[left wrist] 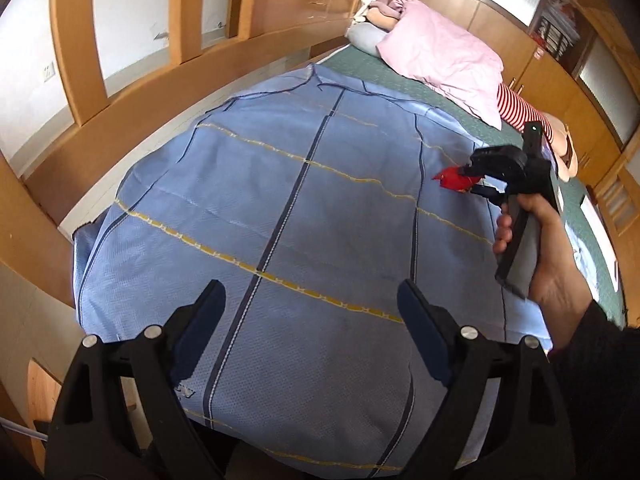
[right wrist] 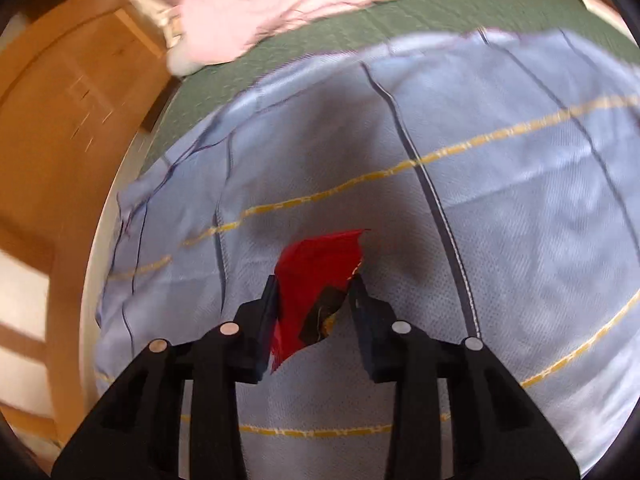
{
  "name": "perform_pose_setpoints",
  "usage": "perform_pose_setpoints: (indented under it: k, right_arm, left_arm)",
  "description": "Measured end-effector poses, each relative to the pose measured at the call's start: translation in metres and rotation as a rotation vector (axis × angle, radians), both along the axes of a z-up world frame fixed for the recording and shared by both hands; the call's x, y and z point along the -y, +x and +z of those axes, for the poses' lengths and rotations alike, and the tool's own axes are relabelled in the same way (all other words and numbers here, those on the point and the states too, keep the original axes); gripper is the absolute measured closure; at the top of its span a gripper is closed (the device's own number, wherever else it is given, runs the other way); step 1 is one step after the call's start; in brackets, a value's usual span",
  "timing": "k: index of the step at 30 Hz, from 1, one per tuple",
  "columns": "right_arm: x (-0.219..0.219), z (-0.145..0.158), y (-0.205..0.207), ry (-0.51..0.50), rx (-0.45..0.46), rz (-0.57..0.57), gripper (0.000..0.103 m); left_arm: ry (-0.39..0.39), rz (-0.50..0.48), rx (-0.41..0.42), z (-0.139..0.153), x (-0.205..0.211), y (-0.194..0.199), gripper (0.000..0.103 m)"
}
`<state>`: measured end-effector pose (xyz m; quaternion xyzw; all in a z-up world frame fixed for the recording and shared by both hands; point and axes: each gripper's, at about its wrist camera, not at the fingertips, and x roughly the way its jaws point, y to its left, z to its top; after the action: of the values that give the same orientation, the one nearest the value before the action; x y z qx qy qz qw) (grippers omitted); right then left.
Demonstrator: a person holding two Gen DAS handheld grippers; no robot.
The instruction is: Collect trash
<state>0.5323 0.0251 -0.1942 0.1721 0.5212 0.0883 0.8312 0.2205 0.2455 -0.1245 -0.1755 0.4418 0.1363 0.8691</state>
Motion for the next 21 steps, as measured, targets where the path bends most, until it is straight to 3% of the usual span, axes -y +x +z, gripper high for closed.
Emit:
perform_pose_setpoints:
  k: [3, 6, 9, 11, 13, 15, 16, 18, 19, 21]
  right_arm:
    - [-0.011, 0.021, -0.023, -0.125, 0.029, 0.155, 0.07]
    - [-0.022, 0.047, -0.077, -0.369, 0.08, 0.365, 0.07]
    - [-0.025, 0.052, -0.139, -0.675, 0.101, 0.548, 0.068]
    - [-0.023, 0.046, -0.176, -0.77, 0.09, 0.638, 0.064]
    - [-0.018, 0.046, -0.199, -0.679, 0.057, 0.702, 0.06]
    - [-0.012, 0.053, -0.21, -0.439, -0.014, 0.739, 0.056]
    - [-0.007, 0.057, -0.212, -0.261, -0.065, 0.747, 0.054]
    - [0.004, 0.066, -0.21, -0.057, -0.11, 0.73, 0.051]
    - [0.012, 0.073, -0.206, -0.024, -0.098, 0.7, 0.051]
    - [0.034, 0.086, -0.198, -0.054, -0.024, 0.626, 0.04]
  left_arm:
    - [0.002, 0.02, 0.006, 0.002, -0.003, -0.004, 0.016]
    - [0.006, 0.026, 0.002, 0.0, -0.005, -0.005, 0.016]
    - [0.008, 0.036, -0.003, -0.002, -0.005, -0.008, 0.016]
    - [0.013, 0.037, -0.004, -0.002, -0.005, -0.009, 0.016]
    - [0.023, 0.037, -0.01, -0.004, -0.002, -0.009, 0.016]
    - [0.023, 0.041, -0.018, -0.007, -0.002, -0.008, 0.015]
    - [0.021, 0.044, -0.022, -0.008, -0.002, -0.008, 0.015]
    - [0.016, 0.052, -0.032, -0.013, -0.003, -0.007, 0.015]
    - [0.013, 0.055, -0.034, -0.015, -0.003, -0.007, 0.015]
    - [-0.006, 0.045, -0.043, -0.02, -0.001, -0.006, 0.015]
